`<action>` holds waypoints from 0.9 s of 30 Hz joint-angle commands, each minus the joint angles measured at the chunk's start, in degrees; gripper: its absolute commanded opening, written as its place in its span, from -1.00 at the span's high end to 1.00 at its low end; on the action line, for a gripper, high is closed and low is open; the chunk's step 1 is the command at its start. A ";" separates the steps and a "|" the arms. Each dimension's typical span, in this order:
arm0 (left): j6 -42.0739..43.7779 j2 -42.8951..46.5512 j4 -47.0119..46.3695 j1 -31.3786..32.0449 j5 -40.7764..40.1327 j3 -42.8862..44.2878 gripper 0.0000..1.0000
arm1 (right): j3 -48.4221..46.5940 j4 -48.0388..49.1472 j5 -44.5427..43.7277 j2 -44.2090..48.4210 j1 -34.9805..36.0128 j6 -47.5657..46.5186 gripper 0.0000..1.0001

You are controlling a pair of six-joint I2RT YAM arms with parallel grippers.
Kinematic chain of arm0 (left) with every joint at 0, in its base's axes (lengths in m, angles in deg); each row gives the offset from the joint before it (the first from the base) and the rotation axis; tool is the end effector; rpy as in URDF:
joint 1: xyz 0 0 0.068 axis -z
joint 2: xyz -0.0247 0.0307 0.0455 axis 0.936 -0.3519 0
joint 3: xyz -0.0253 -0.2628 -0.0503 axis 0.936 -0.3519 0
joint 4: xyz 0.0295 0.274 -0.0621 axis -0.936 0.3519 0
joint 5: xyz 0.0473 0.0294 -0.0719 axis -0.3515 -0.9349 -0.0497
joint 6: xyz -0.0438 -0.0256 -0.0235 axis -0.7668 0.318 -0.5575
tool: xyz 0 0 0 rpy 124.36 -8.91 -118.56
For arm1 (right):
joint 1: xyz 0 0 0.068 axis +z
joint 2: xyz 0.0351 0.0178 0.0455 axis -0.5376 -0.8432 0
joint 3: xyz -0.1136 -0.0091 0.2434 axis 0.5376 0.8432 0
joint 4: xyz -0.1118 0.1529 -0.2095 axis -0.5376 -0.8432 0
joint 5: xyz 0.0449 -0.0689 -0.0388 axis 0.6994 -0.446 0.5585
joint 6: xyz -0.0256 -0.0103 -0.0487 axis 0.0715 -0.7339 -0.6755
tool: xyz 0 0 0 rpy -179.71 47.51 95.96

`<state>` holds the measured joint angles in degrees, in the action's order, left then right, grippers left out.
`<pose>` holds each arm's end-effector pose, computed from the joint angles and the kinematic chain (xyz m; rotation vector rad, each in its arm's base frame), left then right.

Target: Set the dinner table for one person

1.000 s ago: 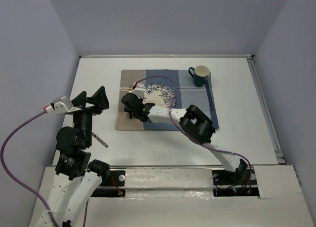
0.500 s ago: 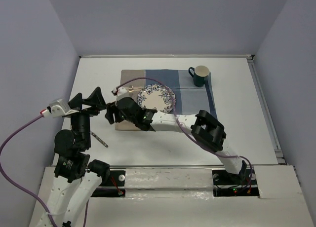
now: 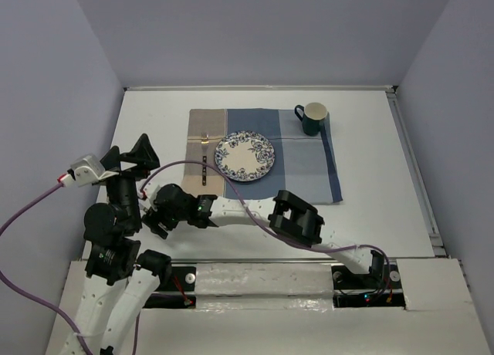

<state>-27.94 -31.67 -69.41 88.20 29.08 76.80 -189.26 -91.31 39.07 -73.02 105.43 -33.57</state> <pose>0.1052 -0.0173 0.3997 -0.3751 1.0890 -0.2472 0.1707 0.5633 0.1476 -1.2556 1.8609 0.8670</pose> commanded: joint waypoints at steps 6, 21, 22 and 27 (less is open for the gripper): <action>-0.30 -0.32 -4.38 -1.93 1.49 0.79 -0.98 | -2.28 -3.31 -2.19 -0.99 1.45 -4.98 -0.29; -1.45 0.47 -4.38 -2.81 3.87 0.09 -0.98 | 4.22 -4.11 -9.48 0.77 3.03 -4.64 0.88; -1.10 0.30 -4.47 -2.90 3.87 0.09 -0.98 | 6.32 -1.93 -9.57 1.56 3.03 -4.11 1.00; -0.74 -0.06 -3.86 -3.16 4.04 0.79 -0.98 | 13.71 10.37 -11.68 10.93 1.46 0.37 1.00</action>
<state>-29.08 -31.65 -69.83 85.71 32.56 76.78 -181.18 -88.79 30.09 -69.96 107.70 -37.16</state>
